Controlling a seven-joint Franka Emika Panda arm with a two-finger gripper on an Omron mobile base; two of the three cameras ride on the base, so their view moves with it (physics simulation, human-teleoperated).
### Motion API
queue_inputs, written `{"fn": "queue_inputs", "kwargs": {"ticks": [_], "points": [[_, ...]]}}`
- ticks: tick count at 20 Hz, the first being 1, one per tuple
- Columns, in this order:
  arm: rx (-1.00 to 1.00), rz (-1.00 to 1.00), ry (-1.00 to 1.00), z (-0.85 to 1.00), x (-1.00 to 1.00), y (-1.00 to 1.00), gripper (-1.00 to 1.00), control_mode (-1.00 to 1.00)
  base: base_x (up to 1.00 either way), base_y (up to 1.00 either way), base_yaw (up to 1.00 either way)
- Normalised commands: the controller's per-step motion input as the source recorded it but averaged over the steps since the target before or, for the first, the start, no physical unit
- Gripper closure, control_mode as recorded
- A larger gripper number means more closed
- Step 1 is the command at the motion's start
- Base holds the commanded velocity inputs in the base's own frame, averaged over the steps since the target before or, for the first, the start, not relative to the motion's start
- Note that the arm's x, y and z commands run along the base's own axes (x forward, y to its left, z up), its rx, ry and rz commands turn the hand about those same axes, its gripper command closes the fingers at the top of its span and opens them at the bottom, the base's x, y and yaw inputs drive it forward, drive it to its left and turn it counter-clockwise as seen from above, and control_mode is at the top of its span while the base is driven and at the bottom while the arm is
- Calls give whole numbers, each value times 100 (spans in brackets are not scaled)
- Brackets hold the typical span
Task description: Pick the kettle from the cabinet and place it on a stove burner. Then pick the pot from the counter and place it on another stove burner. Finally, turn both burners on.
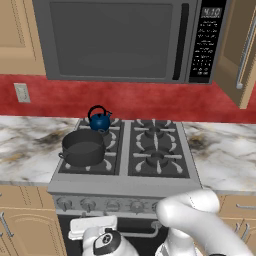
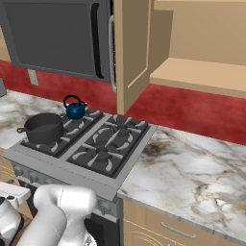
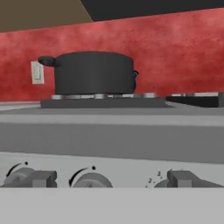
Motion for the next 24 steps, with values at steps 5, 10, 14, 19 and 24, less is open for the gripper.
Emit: {"fn": "queue_inputs", "kwargs": {"ticks": [5,10,14,19,24], "points": [[0,-1,-1,-19,3,2,-100,-100,0,0,0],[0,-1,-1,-9,8,0,-100,-100,0,0,0],[1,-2,0,0,16,0,-100,-100,0,0,0],[1,-2,0,0,19,0,-100,-100,0,0,0],[2,-1,0,-6,15,0,-100,-100,0,0,0]]}}
